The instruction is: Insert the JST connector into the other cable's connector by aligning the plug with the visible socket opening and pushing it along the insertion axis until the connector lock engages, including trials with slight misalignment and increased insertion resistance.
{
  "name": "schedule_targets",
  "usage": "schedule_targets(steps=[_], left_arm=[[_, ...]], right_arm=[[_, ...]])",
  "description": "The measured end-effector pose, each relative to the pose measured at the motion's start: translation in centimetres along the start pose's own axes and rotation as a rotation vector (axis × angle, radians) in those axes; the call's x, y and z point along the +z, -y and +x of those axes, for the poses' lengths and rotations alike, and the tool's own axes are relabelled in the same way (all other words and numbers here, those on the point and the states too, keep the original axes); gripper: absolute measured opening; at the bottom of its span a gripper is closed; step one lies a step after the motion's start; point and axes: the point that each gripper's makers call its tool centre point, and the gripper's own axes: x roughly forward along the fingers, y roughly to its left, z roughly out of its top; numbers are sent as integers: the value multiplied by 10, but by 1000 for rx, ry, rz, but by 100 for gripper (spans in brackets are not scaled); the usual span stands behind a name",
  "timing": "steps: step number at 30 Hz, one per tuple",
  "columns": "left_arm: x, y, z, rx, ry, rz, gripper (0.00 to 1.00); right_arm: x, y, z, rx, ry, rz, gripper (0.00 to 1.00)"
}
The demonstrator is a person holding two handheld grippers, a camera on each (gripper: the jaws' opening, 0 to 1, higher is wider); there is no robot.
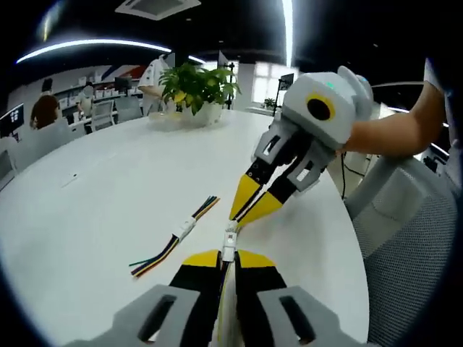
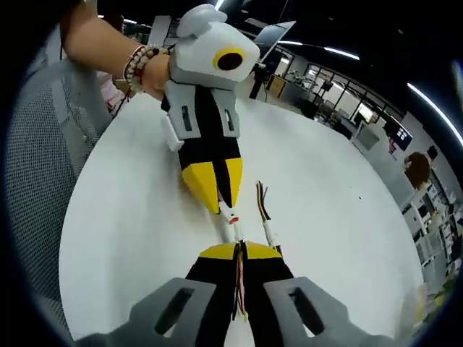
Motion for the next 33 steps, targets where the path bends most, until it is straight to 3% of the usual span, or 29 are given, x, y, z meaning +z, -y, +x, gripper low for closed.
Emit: schedule_targets(steps=[12,18,28,33], left_arm=[[-1,4,-2,-14,-4,-40,0],[-1,4,-3,-21,6,-111,0],[0,4,-4,-31,18,-166,0],[-4,5,-3,-26,-1,-129,0]], right_arm=[[0,-3,3,-21,-97,-219,0],[0,-2,6,-50,-180,-431,0],[1,1,7,-82,-230,-571,0],[-2,-3,9,-64,-229,-535,0]])
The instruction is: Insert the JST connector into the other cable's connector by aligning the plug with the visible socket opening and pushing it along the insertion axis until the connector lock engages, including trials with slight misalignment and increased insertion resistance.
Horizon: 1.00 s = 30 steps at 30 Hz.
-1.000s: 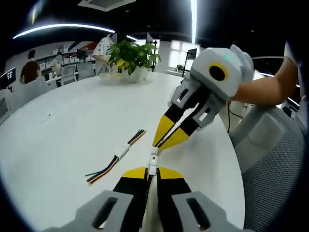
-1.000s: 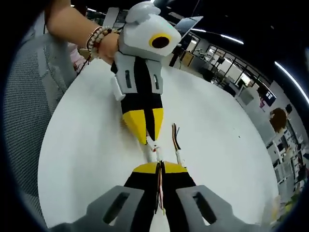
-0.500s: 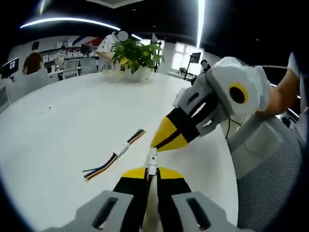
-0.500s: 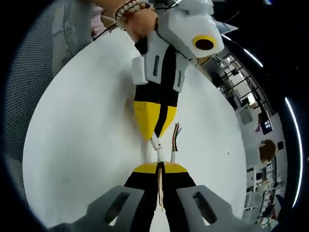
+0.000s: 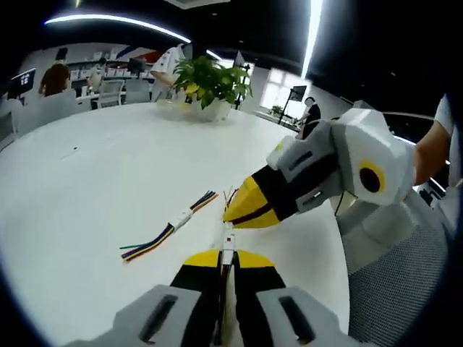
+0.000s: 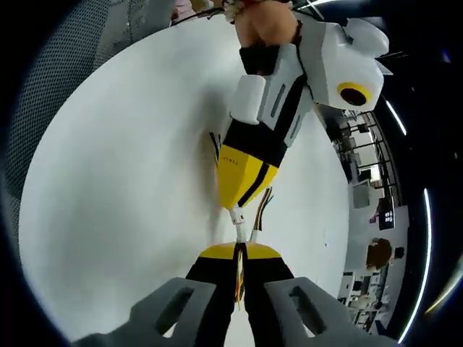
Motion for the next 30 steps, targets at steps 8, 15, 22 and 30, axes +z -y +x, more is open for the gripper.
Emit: schedule_targets(steps=[8,15,22,30], left_arm=[[-2,0,1,5,-17,59,0],[-22,-4,3,40,-146,192,0],[-23,-3,3,43,-180,270,0],[-25,-3,1,35,-187,268,0]], right_arm=[[6,-8,-5,92,143,373,11],[1,-7,-2,121,240,606,11],[-9,-2,5,120,327,805,10],[-8,-8,17,112,330,829,12]])
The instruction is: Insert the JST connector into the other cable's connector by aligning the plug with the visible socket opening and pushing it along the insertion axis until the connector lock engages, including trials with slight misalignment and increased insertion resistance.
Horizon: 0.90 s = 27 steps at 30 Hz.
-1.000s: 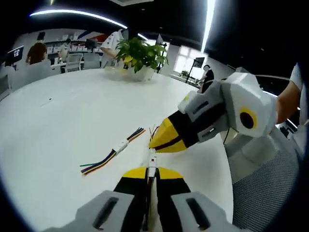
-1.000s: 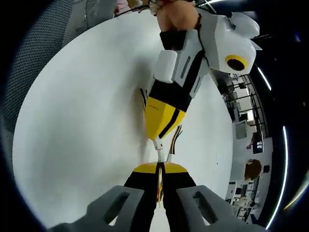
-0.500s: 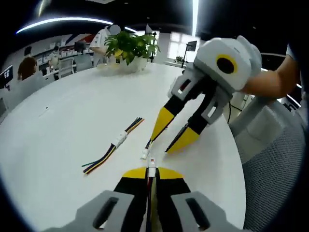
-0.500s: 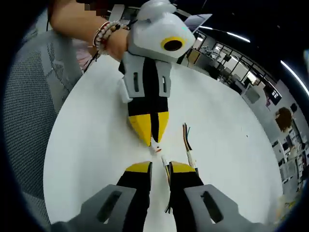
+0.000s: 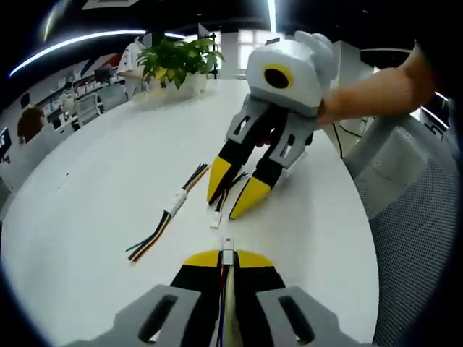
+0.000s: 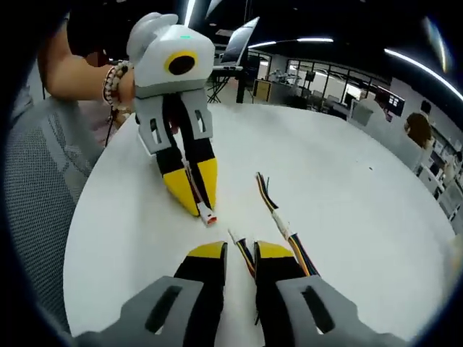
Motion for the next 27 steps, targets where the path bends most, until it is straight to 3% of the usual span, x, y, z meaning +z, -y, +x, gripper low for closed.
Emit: schedule_targets(steps=[3,10,13,18,24,27], left_arm=[[-1,-1,-2,-1,-1,1,0],[-2,-4,-7,15,-25,29,0],[-2,-3,-9,15,-32,47,0],[-3,-3,-11,13,-42,57,0],[-3,-3,-13,13,-44,76,0],[0,1,-13,0,-36,85,0]], right_arm=[[2,-4,4,16,19,-10,5],[5,-4,2,28,17,17,4],[15,-7,-3,44,41,11,4],[32,-18,-5,72,40,-112,3],[24,-24,0,65,-57,-252,3],[25,-29,0,88,-43,-238,3]])
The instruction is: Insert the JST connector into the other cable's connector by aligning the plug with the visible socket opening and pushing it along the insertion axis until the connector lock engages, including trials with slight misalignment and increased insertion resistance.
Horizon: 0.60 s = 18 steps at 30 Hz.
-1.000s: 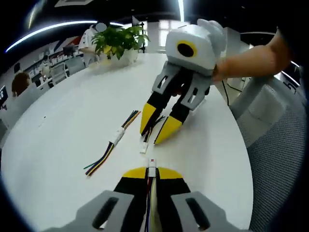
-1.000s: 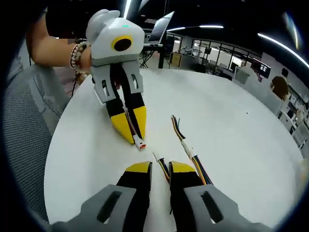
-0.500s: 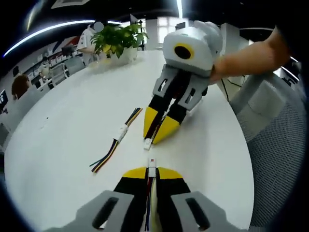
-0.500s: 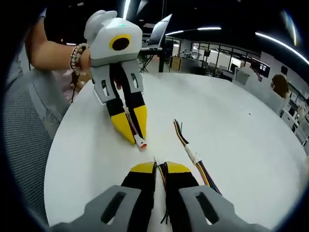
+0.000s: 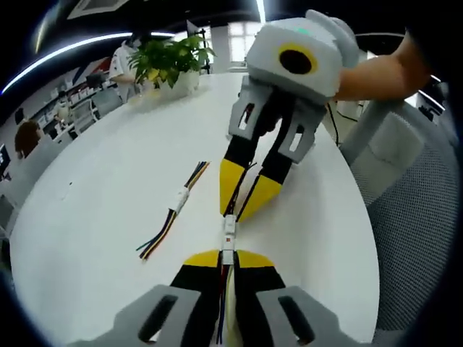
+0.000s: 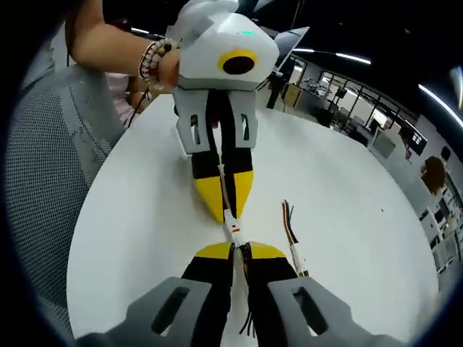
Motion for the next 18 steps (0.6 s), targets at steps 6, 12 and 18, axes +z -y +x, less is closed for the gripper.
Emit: schedule_targets(steps=[6,12,18], left_arm=[[4,0,-2,-7,15,6,0],[5,1,-3,-7,23,16,0],[12,2,-5,-13,54,11,0]], right_arm=[[1,2,-4,-5,-1,-1,3],[4,2,-5,0,14,25,3],[9,2,-8,2,33,46,3]])
